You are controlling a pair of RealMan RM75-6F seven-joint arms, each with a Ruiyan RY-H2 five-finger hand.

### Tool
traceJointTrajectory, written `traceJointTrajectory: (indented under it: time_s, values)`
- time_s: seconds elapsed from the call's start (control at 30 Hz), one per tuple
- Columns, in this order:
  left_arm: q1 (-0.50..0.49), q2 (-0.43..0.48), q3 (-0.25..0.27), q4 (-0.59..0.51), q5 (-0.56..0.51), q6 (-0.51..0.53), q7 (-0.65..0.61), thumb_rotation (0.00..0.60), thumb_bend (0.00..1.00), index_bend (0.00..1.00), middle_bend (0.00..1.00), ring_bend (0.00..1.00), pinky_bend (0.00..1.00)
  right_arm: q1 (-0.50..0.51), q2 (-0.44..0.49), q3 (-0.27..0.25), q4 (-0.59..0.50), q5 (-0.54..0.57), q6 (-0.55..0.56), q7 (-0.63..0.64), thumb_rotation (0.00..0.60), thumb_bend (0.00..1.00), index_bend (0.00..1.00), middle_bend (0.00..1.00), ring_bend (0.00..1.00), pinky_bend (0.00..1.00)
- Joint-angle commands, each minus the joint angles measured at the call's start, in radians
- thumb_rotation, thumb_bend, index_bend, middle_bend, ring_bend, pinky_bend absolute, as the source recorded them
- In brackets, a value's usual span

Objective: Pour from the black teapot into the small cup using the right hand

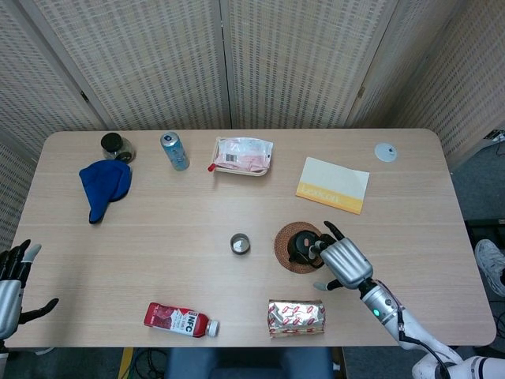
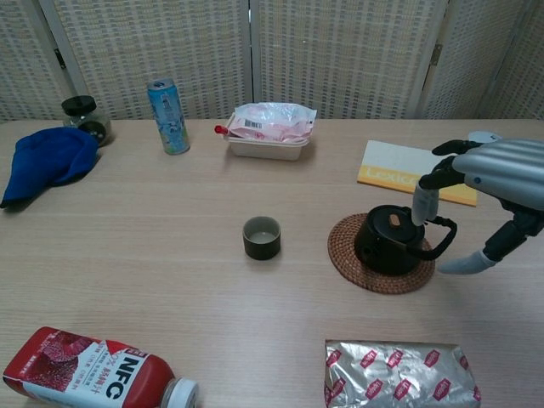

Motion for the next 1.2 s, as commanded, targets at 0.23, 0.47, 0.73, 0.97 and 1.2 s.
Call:
traceJointTrajectory:
  time_s: [0.23, 0.47, 0.73, 0.97, 1.2]
  values:
    - [0.005, 0.002, 0.000, 0.001, -0.002, 0.005, -0.001, 0.600, 0.13, 0.00, 0.00, 0.00, 0.00, -0.001, -0.024, 0.014, 0.027, 0.018, -0.017, -0.029, 0.405, 0.00, 0.42, 0.42, 0.34, 0.00]
    - [0.006, 0.000, 0.000, 0.003, -0.002, 0.004, -0.003, 0.600, 0.13, 0.00, 0.00, 0.00, 0.00, 0.000, -0.031, 0.020, 0.044, 0.023, -0.032, -0.030, 0.405, 0.00, 0.42, 0.44, 0.38, 0.00]
    - [0.006, -0.003, -0.002, 0.002, -0.006, 0.002, 0.003, 0.600, 0.13, 0.00, 0.00, 0.00, 0.00, 0.013, -0.046, 0.020, 0.090, 0.004, -0.065, 0.001, 0.405, 0.00, 0.44, 0.47, 0.38, 0.00]
    - [0.007, -0.002, -0.003, 0.000, -0.007, 0.004, 0.007, 0.600, 0.13, 0.00, 0.00, 0.00, 0.00, 0.025, -0.060, 0.016, 0.127, -0.009, -0.095, 0.036, 0.405, 0.00, 0.45, 0.48, 0.39, 0.00]
    - [0.009, -0.002, -0.004, -0.001, -0.008, 0.005, 0.009, 0.600, 0.13, 0.00, 0.00, 0.00, 0.00, 0.031, -0.067, 0.015, 0.149, -0.020, -0.110, 0.064, 0.405, 0.00, 0.47, 0.49, 0.40, 0.00]
